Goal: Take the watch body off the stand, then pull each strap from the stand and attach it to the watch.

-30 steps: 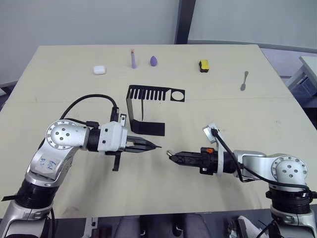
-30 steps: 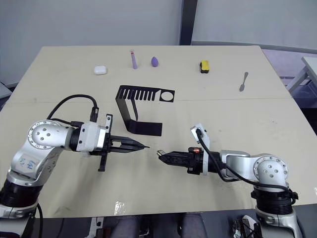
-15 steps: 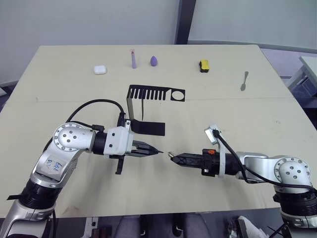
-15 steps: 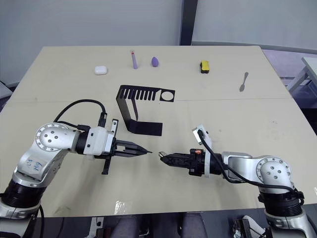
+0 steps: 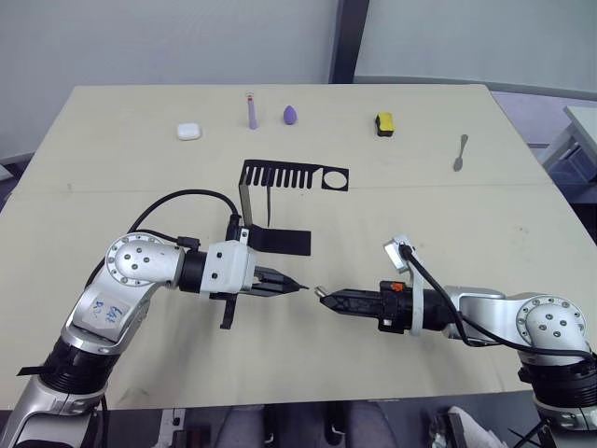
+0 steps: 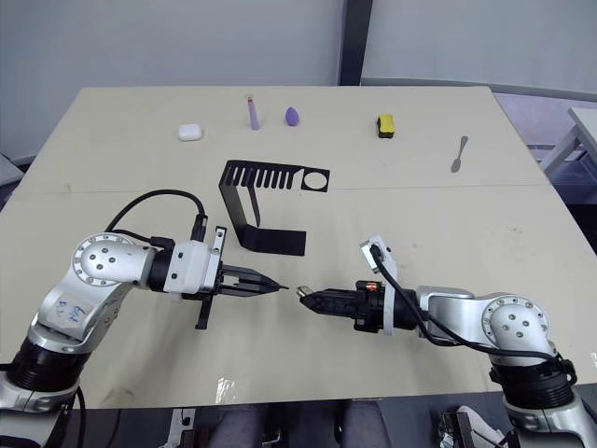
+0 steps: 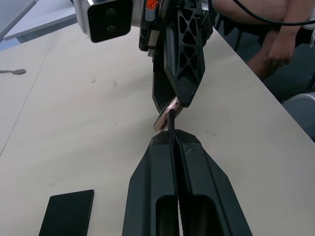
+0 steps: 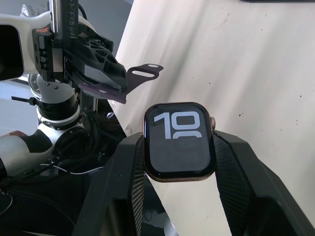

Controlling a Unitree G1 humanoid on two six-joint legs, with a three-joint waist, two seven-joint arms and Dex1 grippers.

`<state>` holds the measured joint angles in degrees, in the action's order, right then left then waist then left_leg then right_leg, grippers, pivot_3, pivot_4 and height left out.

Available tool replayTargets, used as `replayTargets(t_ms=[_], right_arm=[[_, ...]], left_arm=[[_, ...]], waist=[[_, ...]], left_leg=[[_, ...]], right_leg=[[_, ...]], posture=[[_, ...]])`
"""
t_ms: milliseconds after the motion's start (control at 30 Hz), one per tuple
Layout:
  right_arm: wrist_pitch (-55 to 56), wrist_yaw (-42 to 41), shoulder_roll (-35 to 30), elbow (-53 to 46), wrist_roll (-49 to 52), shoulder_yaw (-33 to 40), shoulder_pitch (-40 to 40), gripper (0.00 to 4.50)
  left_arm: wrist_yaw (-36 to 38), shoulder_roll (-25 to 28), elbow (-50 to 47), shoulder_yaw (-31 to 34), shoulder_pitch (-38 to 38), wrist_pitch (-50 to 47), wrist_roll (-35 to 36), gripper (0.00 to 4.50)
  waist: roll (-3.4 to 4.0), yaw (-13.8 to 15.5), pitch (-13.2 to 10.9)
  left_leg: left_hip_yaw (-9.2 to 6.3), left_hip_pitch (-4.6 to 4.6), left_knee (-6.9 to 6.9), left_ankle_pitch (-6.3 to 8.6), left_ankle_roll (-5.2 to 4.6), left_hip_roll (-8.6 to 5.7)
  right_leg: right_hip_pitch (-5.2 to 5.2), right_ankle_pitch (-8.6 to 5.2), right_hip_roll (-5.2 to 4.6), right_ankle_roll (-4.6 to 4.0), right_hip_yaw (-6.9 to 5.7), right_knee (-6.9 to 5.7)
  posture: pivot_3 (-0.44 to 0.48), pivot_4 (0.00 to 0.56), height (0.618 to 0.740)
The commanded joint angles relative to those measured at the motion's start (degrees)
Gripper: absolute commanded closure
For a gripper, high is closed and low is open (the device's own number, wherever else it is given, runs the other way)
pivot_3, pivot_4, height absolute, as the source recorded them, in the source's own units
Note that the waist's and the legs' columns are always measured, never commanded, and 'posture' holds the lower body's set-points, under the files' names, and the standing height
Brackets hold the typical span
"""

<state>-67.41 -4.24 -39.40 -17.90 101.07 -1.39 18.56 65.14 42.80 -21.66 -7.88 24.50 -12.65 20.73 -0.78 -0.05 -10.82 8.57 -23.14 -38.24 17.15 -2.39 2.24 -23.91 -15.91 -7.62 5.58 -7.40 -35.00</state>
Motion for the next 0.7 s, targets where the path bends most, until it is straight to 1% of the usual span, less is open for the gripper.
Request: replayTargets(t_ms=[33, 700], right_arm=[[1.2, 0.4, -0.9, -2.4, 2.1, 0.0, -0.5, 2.97], [2.8, 0.4, -1.4, -2.6, 2.4, -0.8, -0.4, 2.97]], left_arm=[[-0.3, -0.4, -0.7, -0.3, 0.9, 0.2, -0.5, 4.5], [-0.1, -1.2, -0.2, -1.6, 1.0, 0.5, -2.5, 4.5]], waist=[[0.0, 0.0, 0.0], [0.0, 0.0, 0.0]], left_leg=[[0.0, 0.0, -0.01, 0.0, 0.0, 0.0], [-0.01, 0.0, -0.06, -0.01, -0.01, 0.0]], right_leg=[[0.0, 0.0, 0.0, 0.0, 0.0, 0.0], [0.0, 0.0, -0.01, 0.0, 0.0, -0.01]], posture=[[0.0, 0.15, 0.74], [0.0, 0.15, 0.74]])
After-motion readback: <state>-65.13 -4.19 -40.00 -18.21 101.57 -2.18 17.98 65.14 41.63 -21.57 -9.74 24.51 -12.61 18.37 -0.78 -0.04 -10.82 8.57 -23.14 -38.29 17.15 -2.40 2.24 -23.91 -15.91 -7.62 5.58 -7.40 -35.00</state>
